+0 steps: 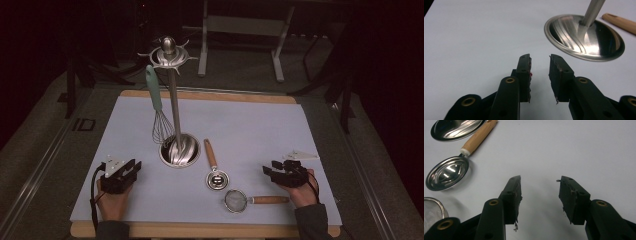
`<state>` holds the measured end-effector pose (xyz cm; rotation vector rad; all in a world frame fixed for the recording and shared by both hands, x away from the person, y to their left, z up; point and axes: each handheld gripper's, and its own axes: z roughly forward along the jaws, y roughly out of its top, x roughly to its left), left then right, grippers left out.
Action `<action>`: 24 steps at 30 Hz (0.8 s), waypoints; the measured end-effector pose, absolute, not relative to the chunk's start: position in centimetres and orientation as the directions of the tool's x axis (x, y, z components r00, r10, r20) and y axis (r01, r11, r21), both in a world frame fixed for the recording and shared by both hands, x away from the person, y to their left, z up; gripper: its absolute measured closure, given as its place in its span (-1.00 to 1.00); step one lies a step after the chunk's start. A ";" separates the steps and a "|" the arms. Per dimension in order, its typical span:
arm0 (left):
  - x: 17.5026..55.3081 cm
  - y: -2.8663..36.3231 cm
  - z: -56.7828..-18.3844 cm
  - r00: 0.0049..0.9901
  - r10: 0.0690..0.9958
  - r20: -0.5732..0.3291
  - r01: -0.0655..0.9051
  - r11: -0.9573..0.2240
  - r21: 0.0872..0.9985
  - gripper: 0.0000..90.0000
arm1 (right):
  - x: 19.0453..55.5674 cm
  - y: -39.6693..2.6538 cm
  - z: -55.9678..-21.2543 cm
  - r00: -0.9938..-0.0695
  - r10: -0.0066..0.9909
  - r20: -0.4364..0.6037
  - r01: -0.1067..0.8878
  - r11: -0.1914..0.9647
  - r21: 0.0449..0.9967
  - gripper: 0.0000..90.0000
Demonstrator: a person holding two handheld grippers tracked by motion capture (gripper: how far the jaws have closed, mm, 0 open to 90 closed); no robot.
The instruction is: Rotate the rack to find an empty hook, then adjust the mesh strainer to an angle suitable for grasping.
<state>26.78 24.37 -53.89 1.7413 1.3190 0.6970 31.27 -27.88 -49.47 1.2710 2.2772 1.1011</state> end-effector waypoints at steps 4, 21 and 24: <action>26.9 24.3 -53.9 0.296 0.954 -0.044 0.507 -0.118 0.854 0.54 | 31.0 -27.9 -49.4 -0.574 0.814 0.089 0.586 0.332 0.739 0.23; 26.9 23.8 -53.9 0.311 0.950 0.002 0.510 -0.169 0.843 0.50 | 25.3 -28.9 -49.0 -0.721 0.691 0.051 0.517 0.488 0.704 0.98; 26.9 23.8 -54.0 0.314 0.949 0.007 0.507 -0.174 0.844 0.50 | 24.2 -29.2 -49.4 -0.736 0.675 0.046 0.512 0.511 0.691 0.98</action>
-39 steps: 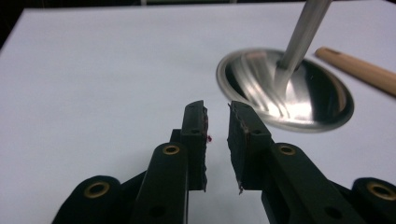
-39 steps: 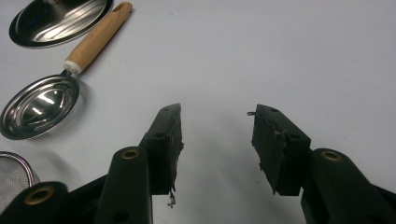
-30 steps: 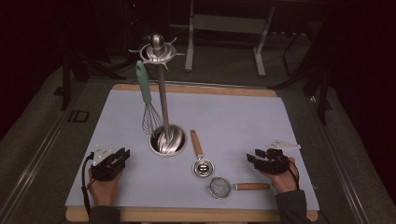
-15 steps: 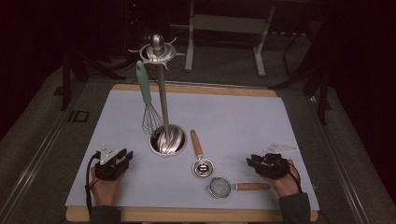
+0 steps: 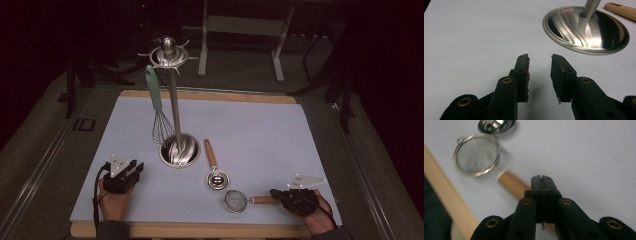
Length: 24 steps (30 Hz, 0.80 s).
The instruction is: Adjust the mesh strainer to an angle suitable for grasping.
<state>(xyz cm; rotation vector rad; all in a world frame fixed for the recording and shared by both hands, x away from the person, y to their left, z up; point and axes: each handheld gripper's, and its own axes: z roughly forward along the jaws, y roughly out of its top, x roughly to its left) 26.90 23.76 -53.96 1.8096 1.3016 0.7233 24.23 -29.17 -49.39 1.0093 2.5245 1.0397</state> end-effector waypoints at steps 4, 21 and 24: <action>26.9 23.7 -54.0 0.317 0.949 0.011 0.506 -0.179 0.844 0.50 | 23.1 -29.5 -50.1 -0.749 0.662 0.039 0.516 0.545 0.661 0.98; 26.9 23.6 -54.0 0.320 0.947 0.023 0.507 -0.192 0.841 0.49 | 24.1 -30.4 -52.0 -0.714 0.697 0.074 0.582 0.531 0.616 1.00; 26.9 23.6 -54.0 0.321 0.947 0.024 0.507 -0.193 0.840 0.49 | 24.8 -30.1 -52.0 -0.710 0.701 0.064 0.584 0.536 0.610 0.99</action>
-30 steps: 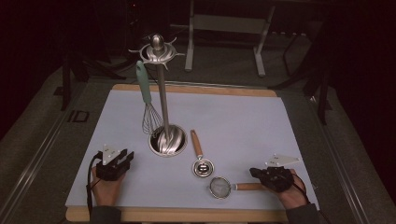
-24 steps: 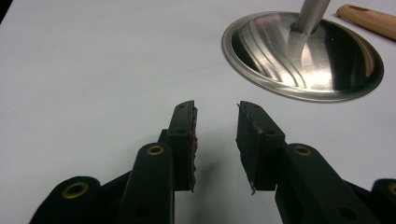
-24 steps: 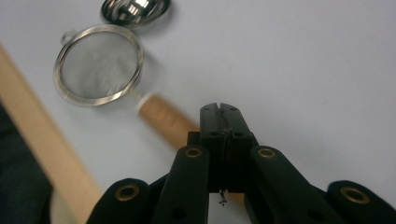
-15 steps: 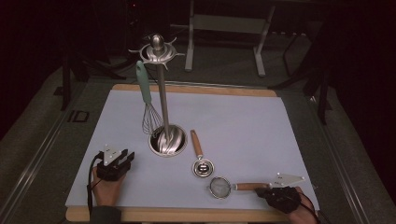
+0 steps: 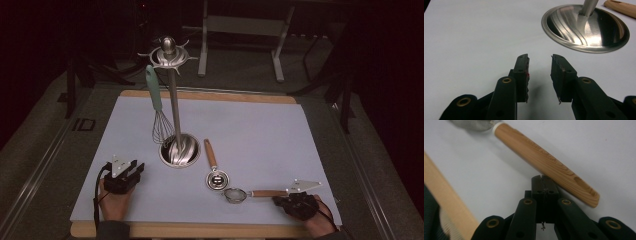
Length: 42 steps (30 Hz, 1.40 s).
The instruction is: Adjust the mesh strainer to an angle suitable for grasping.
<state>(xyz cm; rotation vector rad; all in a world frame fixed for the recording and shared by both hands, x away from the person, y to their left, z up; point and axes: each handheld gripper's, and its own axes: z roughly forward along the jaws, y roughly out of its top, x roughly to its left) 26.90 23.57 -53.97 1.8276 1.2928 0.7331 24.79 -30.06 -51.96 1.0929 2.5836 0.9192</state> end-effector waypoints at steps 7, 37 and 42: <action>26.9 23.6 -54.0 0.321 0.947 0.025 0.506 -0.194 0.840 0.49 | 27.0 -29.2 -51.8 -0.703 0.710 0.036 0.587 0.551 0.593 1.00; 26.9 23.6 -53.9 0.317 0.948 0.020 0.504 -0.186 0.843 0.50 | 38.5 -19.0 -51.3 -0.747 0.662 0.056 0.584 0.614 0.531 0.99; 26.8 23.6 -53.9 0.317 0.948 0.021 0.504 -0.187 0.843 0.50 | 38.0 -17.7 -50.8 -0.758 0.651 0.047 0.567 0.621 0.541 0.90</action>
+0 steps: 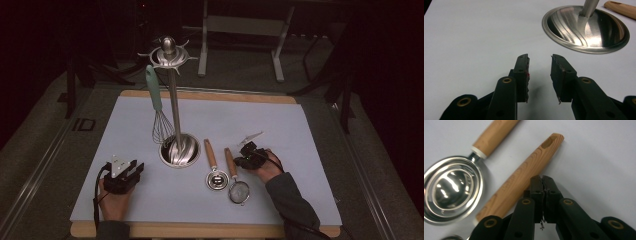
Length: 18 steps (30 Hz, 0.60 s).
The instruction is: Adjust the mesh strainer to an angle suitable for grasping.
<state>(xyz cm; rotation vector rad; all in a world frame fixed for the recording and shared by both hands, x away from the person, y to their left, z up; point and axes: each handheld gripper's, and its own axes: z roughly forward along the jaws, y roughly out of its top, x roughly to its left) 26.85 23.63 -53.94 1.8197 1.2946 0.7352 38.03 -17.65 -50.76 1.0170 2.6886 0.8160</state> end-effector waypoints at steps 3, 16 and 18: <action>26.9 23.6 -53.9 0.315 0.949 0.021 0.504 -0.187 0.843 0.50 | 37.5 -17.5 -50.2 -0.745 0.666 0.046 0.576 0.605 0.550 0.74; 26.9 23.6 -54.0 0.315 0.949 0.021 0.507 -0.187 0.841 0.50 | 35.7 -17.2 -49.9 -0.689 0.700 0.189 0.675 0.523 0.521 0.27; 26.9 23.6 -54.0 0.315 0.949 0.021 0.508 -0.188 0.841 0.50 | 35.7 -17.1 -50.3 -0.680 0.709 0.187 0.686 0.524 0.504 0.22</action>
